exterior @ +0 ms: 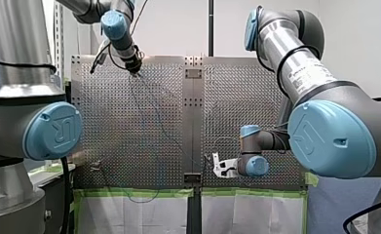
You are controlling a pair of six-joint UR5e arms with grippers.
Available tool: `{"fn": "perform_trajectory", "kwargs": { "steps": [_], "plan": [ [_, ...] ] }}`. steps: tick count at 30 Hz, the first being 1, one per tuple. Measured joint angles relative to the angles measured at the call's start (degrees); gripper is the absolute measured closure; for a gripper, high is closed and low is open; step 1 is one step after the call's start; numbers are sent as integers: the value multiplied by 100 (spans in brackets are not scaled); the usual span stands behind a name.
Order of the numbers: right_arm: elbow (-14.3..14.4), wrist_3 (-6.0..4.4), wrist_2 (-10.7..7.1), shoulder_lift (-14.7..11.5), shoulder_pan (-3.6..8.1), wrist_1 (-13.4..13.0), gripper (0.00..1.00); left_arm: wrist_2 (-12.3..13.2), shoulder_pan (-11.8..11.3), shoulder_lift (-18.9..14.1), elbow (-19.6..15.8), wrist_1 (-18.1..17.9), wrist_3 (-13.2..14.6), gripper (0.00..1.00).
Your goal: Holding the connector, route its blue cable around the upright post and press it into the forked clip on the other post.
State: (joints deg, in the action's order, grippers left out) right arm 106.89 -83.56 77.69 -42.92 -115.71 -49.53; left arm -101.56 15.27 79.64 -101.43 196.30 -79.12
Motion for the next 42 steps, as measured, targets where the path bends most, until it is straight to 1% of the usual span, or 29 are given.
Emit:
{"fn": "perform_trajectory", "kwargs": {
  "steps": [4,7,15,18,22,34,42],
  "plan": [
    [1,-4,1,1,0,-7,100,210,61,177,67,-237,195,0],
    [2,-4,1,2,0,-14,100,300,138,293,106,-421,243,0],
    [0,-1,1,1,0,-22,100,348,305,382,137,-882,285,0],
    [0,2,1,2,0,-23,100,287,336,466,136,-1037,347,0],
    [2,4,1,4,0,-25,100,120,365,588,136,-1244,497,0],
    [3,4,1,4,0,-24,100,-343,318,625,151,-1859,743,0],
    [3,8,1,5,0,-22,100,-499,363,735,148,-2255,1015,0]
  ]
}}
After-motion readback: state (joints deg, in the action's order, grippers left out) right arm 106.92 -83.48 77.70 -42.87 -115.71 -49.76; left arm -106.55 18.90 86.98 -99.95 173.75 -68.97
